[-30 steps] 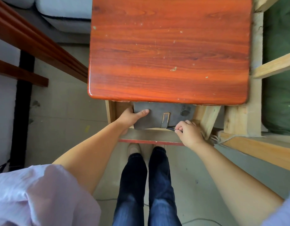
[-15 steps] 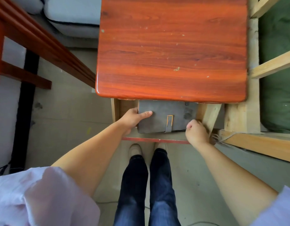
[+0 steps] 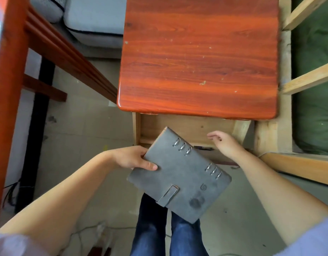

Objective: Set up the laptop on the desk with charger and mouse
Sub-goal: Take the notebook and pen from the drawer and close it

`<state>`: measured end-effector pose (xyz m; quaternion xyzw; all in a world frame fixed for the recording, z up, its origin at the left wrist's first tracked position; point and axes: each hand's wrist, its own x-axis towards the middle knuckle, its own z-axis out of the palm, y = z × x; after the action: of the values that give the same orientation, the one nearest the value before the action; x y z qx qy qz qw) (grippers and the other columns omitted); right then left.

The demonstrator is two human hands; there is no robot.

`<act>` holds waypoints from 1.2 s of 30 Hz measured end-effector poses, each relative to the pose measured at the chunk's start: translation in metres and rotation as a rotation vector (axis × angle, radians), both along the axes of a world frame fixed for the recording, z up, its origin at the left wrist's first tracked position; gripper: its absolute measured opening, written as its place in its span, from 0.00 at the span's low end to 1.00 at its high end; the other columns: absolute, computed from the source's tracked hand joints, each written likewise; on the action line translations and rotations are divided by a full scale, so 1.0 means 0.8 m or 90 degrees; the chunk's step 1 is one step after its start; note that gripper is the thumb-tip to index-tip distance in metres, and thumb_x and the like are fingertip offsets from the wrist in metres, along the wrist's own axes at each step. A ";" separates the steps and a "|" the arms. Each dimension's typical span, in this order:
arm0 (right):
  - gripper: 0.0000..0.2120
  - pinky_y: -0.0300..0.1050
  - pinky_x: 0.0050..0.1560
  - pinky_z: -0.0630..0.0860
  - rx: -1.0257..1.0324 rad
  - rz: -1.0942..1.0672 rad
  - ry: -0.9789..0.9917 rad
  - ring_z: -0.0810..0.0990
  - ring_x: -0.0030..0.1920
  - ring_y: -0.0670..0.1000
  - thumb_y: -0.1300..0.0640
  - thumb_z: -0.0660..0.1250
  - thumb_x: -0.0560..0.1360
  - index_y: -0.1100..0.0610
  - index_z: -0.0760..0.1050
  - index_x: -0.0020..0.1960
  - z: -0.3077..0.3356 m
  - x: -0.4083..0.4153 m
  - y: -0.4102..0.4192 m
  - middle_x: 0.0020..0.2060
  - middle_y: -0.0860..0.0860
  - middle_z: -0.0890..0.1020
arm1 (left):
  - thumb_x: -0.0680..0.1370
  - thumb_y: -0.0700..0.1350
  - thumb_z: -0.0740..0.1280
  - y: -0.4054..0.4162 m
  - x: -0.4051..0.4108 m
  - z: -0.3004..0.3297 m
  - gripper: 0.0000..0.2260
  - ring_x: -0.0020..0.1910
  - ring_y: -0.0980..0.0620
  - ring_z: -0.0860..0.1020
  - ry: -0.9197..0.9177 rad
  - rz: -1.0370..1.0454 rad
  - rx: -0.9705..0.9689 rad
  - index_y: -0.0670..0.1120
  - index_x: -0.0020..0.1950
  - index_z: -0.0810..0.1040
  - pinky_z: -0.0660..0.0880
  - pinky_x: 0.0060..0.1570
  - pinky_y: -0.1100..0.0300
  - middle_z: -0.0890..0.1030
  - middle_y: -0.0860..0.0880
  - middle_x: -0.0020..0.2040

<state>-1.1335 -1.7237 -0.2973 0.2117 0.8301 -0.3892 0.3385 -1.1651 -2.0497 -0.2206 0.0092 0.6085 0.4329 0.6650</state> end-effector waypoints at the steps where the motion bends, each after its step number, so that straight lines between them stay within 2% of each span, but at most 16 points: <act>1: 0.14 0.44 0.55 0.70 0.010 0.066 -0.024 0.75 0.57 0.50 0.59 0.54 0.80 0.51 0.74 0.60 -0.007 -0.005 -0.009 0.59 0.50 0.78 | 0.72 0.50 0.73 0.007 0.004 0.001 0.11 0.53 0.53 0.82 0.064 -0.068 -0.025 0.49 0.52 0.81 0.79 0.51 0.62 0.85 0.52 0.52; 3: 0.17 0.46 0.58 0.71 0.043 0.183 -0.058 0.75 0.60 0.55 0.59 0.54 0.80 0.52 0.70 0.66 -0.024 -0.013 -0.030 0.63 0.53 0.75 | 0.73 0.50 0.71 0.028 0.017 -0.005 0.14 0.53 0.51 0.81 0.179 -0.178 -0.060 0.47 0.56 0.78 0.77 0.53 0.56 0.84 0.49 0.53; 4: 0.17 0.46 0.59 0.70 0.064 0.239 -0.064 0.74 0.61 0.57 0.60 0.54 0.79 0.54 0.70 0.67 -0.032 -0.016 -0.041 0.65 0.56 0.74 | 0.73 0.50 0.70 0.039 0.027 -0.009 0.15 0.51 0.49 0.80 0.218 -0.220 -0.072 0.45 0.57 0.77 0.76 0.51 0.55 0.83 0.49 0.51; 7: 0.15 0.47 0.61 0.69 0.155 0.363 -0.068 0.72 0.62 0.60 0.60 0.56 0.78 0.54 0.72 0.63 -0.048 -0.021 -0.063 0.67 0.58 0.71 | 0.73 0.54 0.67 0.061 0.054 -0.027 0.13 0.40 0.48 0.74 0.334 -0.329 -0.151 0.44 0.45 0.75 0.67 0.33 0.57 0.78 0.48 0.41; 9: 0.13 0.47 0.58 0.69 0.177 0.379 -0.074 0.72 0.61 0.60 0.61 0.57 0.77 0.53 0.74 0.59 -0.050 -0.023 -0.065 0.68 0.57 0.69 | 0.73 0.55 0.66 0.067 0.067 -0.037 0.12 0.36 0.48 0.71 0.390 -0.348 -0.170 0.47 0.40 0.71 0.61 0.28 0.60 0.73 0.50 0.36; 11: 0.07 0.44 0.47 0.69 0.166 0.404 -0.050 0.73 0.50 0.56 0.60 0.61 0.76 0.53 0.74 0.53 -0.049 -0.022 -0.062 0.61 0.56 0.73 | 0.73 0.55 0.65 0.069 0.074 -0.042 0.11 0.35 0.49 0.70 0.410 -0.343 -0.175 0.48 0.39 0.70 0.60 0.28 0.59 0.71 0.52 0.35; 13: 0.02 0.45 0.43 0.69 0.157 0.426 -0.026 0.72 0.44 0.55 0.58 0.63 0.75 0.53 0.70 0.45 -0.045 -0.019 -0.060 0.53 0.54 0.74 | 0.73 0.55 0.65 0.069 0.078 -0.044 0.11 0.35 0.49 0.69 0.412 -0.336 -0.183 0.49 0.39 0.69 0.61 0.31 0.58 0.71 0.52 0.35; 17: 0.05 0.47 0.50 0.72 0.111 0.398 -0.018 0.74 0.45 0.55 0.60 0.63 0.73 0.52 0.68 0.41 -0.043 -0.012 -0.054 0.48 0.54 0.73 | 0.73 0.55 0.65 0.068 0.081 -0.042 0.09 0.36 0.48 0.69 0.421 -0.338 -0.200 0.50 0.41 0.71 0.63 0.36 0.58 0.72 0.50 0.38; 22: 0.04 0.44 0.42 0.68 0.077 0.394 -0.046 0.70 0.41 0.53 0.60 0.63 0.72 0.55 0.68 0.42 -0.022 -0.002 -0.047 0.42 0.53 0.73 | 0.73 0.55 0.64 0.070 0.084 -0.041 0.11 0.36 0.48 0.70 0.438 -0.369 -0.211 0.47 0.46 0.75 0.64 0.36 0.58 0.80 0.45 0.44; 26: 0.10 0.45 0.33 0.64 0.083 0.129 0.048 0.69 0.32 0.53 0.59 0.57 0.75 0.55 0.63 0.36 0.018 0.026 -0.032 0.32 0.52 0.72 | 0.73 0.53 0.64 0.077 0.093 -0.043 0.12 0.40 0.47 0.74 0.417 -0.391 -0.223 0.47 0.50 0.77 0.67 0.38 0.58 0.81 0.45 0.48; 29: 0.12 0.40 0.27 0.64 0.056 -0.147 0.011 0.72 0.27 0.50 0.58 0.57 0.75 0.57 0.71 0.34 0.037 0.067 -0.024 0.27 0.51 0.77 | 0.75 0.51 0.63 0.085 0.100 -0.050 0.12 0.47 0.44 0.78 0.412 -0.401 -0.225 0.46 0.53 0.77 0.69 0.40 0.57 0.81 0.44 0.51; 31: 0.10 0.36 0.22 0.65 -0.053 -0.371 -0.064 0.71 0.22 0.48 0.63 0.57 0.75 0.60 0.75 0.41 0.034 0.103 -0.032 0.27 0.55 0.78 | 0.76 0.50 0.63 0.091 0.101 -0.057 0.12 0.50 0.43 0.77 0.416 -0.409 -0.224 0.45 0.55 0.76 0.72 0.44 0.55 0.80 0.43 0.53; 32: 0.09 0.36 0.22 0.68 -0.086 -0.472 -0.095 0.74 0.23 0.48 0.64 0.56 0.75 0.63 0.75 0.47 0.028 0.117 -0.039 0.31 0.57 0.80 | 0.76 0.49 0.63 0.093 0.101 -0.062 0.13 0.53 0.43 0.76 0.419 -0.412 -0.220 0.44 0.57 0.75 0.73 0.48 0.53 0.78 0.43 0.56; 33: 0.10 0.37 0.28 0.74 -0.118 -0.574 -0.118 0.79 0.30 0.51 0.65 0.55 0.77 0.65 0.73 0.54 0.022 0.126 -0.048 0.37 0.59 0.81 | 0.77 0.49 0.63 0.094 0.099 -0.067 0.14 0.57 0.43 0.75 0.423 -0.413 -0.213 0.43 0.58 0.75 0.73 0.52 0.52 0.76 0.42 0.59; 34: 0.12 0.41 0.39 0.79 -0.163 -0.681 -0.132 0.82 0.41 0.55 0.65 0.54 0.79 0.66 0.70 0.60 0.014 0.129 -0.057 0.46 0.61 0.82 | 0.77 0.48 0.63 0.094 0.096 -0.072 0.14 0.61 0.43 0.72 0.428 -0.412 -0.206 0.43 0.59 0.75 0.72 0.57 0.51 0.73 0.42 0.61; 36: 0.18 0.51 0.61 0.74 -0.293 -0.884 -0.134 0.77 0.60 0.59 0.67 0.50 0.80 0.64 0.60 0.70 0.003 0.120 -0.074 0.63 0.63 0.74 | 0.78 0.47 0.63 0.091 0.091 -0.080 0.13 0.68 0.43 0.64 0.445 -0.431 -0.200 0.43 0.59 0.75 0.67 0.67 0.47 0.68 0.42 0.65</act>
<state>-1.0378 -1.7829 -0.2950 0.6483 0.3651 -0.6558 0.1280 -1.0919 -1.9772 -0.2846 0.2504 0.8150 0.0675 0.5181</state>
